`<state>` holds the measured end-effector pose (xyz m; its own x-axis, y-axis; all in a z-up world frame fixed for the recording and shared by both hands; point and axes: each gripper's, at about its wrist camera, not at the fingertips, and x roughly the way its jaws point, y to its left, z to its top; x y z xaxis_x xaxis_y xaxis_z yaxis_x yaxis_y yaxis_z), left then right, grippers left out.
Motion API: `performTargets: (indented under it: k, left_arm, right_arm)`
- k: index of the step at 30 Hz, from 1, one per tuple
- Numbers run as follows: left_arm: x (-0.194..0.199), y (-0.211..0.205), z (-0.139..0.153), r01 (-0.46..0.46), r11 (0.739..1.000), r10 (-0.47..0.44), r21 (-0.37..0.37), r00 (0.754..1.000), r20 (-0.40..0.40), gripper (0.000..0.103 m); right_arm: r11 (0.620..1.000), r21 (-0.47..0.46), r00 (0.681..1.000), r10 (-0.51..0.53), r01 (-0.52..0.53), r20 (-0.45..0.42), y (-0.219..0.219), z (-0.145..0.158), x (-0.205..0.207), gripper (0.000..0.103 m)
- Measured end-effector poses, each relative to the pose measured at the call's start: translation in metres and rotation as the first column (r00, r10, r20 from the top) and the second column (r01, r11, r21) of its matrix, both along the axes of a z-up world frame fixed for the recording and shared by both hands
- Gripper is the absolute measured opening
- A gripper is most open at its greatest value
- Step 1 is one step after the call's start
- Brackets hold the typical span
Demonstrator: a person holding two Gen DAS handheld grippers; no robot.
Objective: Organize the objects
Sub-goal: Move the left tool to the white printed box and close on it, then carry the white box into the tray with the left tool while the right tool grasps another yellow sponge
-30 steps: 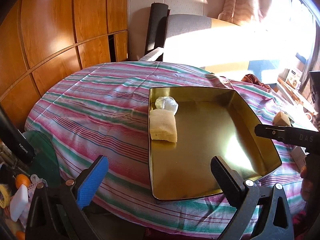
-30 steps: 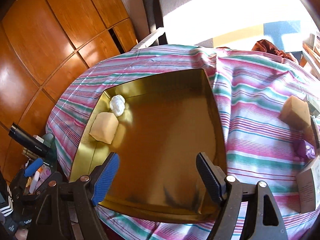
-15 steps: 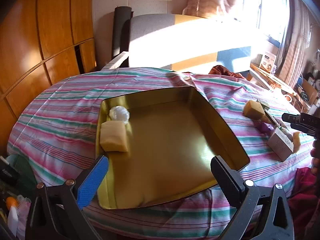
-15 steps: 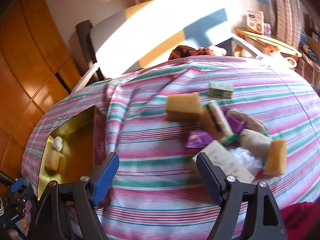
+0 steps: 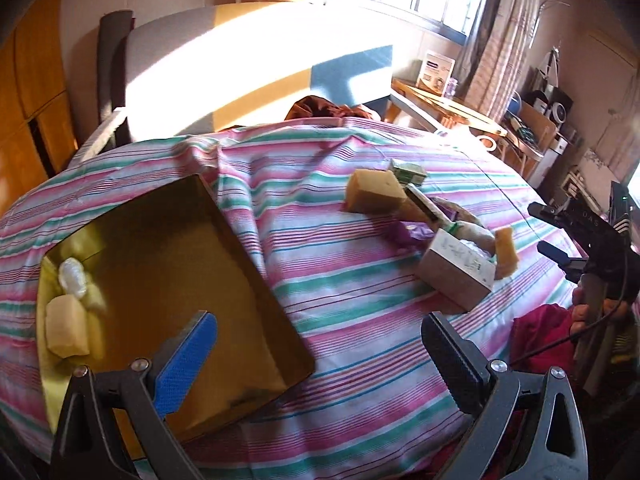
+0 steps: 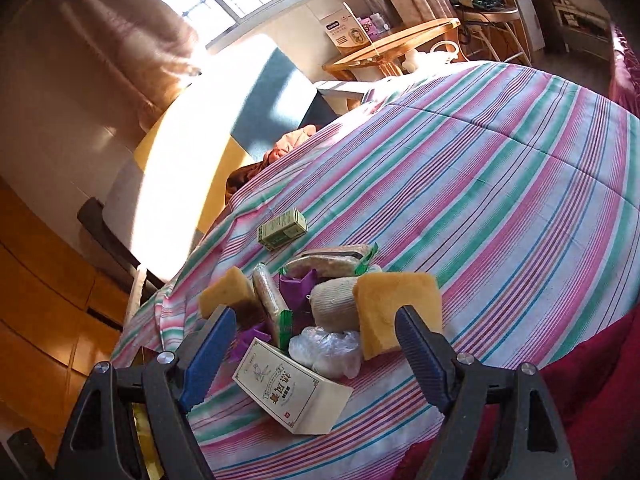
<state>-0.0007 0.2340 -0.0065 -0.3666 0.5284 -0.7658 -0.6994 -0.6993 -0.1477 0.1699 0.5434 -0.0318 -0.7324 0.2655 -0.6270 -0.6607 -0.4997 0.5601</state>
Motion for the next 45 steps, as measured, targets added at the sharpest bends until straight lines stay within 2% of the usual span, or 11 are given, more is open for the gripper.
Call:
performTargets:
  k: [5,8,11,14,19,25,28,31,35,39,45]
  left_arm:
    - [0.005,0.067,-0.021,0.081,0.997,-0.077,-0.021,0.988,0.137,0.103]
    - [0.006,0.103,-0.037,0.095,0.995,-0.086,-0.031,0.972,0.218,0.103]
    - [0.003,0.134,-0.052,0.084,0.995,-0.066,-0.046,0.952,0.299,0.103]
    - [-0.005,0.158,-0.066,0.044,0.998,-0.021,-0.051,0.922,0.387,0.103]
    - [-0.017,0.185,-0.079,-0.049,0.996,0.076,-0.072,0.889,0.451,0.103]
    - [-0.013,0.214,-0.093,-0.043,0.990,0.097,-0.132,0.898,0.429,0.103]
    - [-0.012,0.211,-0.103,0.003,0.991,0.057,-0.133,0.893,0.447,0.102]
    - [-0.009,0.194,-0.098,0.073,0.993,-0.025,-0.094,0.903,0.430,0.088]
    - [-0.011,0.158,-0.094,0.115,0.992,-0.080,-0.045,0.877,0.473,0.071]
    - [-0.004,0.132,-0.087,0.161,0.986,-0.133,-0.040,0.910,0.392,0.062]
    - [0.023,0.111,-0.084,0.230,0.969,-0.206,-0.086,0.952,0.225,0.059]
  right_arm:
    - [0.999,-0.036,0.998,-0.003,0.001,-0.063,0.002,-0.003,0.005,0.084]
    - [0.999,-0.053,0.996,-0.001,-0.004,-0.090,0.003,-0.004,0.007,0.085]
    - [0.997,-0.070,0.994,0.007,-0.015,-0.111,0.005,-0.006,0.008,0.085]
    - [0.997,-0.076,0.991,0.004,-0.015,-0.133,0.006,-0.006,0.010,0.085]
    - [0.996,-0.092,0.988,0.007,-0.021,-0.157,0.007,-0.008,0.010,0.085]
    - [0.993,-0.121,0.984,-0.002,-0.020,-0.177,0.010,-0.011,0.013,0.085]
    - [0.990,-0.137,0.982,-0.009,-0.017,-0.188,0.012,-0.013,0.014,0.085]
    - [0.989,-0.144,0.982,-0.015,-0.012,-0.186,0.013,-0.015,0.014,0.085]
    - [0.989,-0.146,0.985,-0.017,-0.009,-0.171,0.013,-0.015,0.013,0.085]
    - [0.989,-0.151,0.989,-0.024,0.002,-0.147,0.015,-0.017,0.011,0.085]
    - [0.984,-0.173,0.994,-0.052,0.034,-0.101,0.017,-0.022,0.012,0.085]
